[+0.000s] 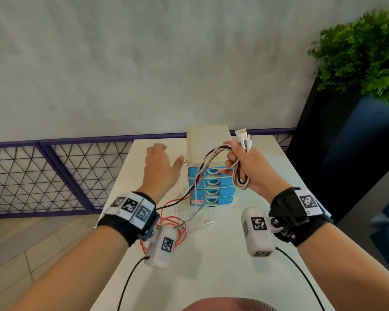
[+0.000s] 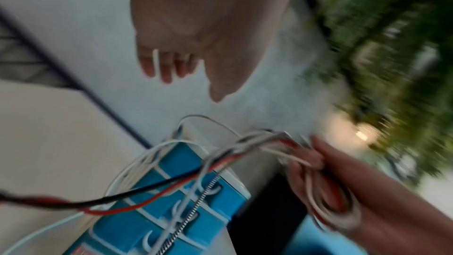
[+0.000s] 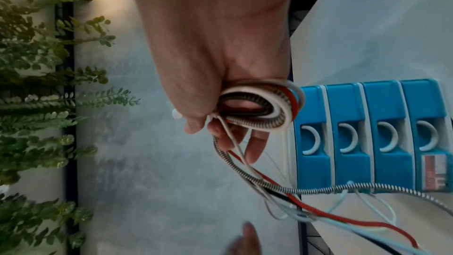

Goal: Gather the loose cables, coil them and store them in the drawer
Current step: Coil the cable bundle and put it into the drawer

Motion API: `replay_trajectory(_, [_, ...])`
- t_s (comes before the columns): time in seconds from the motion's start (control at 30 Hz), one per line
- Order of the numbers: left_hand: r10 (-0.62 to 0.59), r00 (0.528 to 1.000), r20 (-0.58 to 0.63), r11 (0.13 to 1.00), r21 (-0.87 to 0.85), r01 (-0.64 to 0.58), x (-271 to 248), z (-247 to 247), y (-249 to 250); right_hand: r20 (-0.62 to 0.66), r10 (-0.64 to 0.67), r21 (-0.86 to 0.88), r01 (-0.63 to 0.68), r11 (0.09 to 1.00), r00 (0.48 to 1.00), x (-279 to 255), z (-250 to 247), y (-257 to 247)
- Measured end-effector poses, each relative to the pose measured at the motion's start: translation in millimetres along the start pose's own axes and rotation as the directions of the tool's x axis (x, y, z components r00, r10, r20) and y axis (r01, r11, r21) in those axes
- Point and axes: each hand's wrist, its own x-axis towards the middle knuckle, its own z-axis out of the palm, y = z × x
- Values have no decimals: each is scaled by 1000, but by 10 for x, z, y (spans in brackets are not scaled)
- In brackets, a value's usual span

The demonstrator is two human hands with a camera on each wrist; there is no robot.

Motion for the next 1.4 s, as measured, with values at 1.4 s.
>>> replay_trajectory(1.4, [220,813,540,885,241,-399,-74,61,-649,-69,-98,-342,68,937,993,9,137,-248])
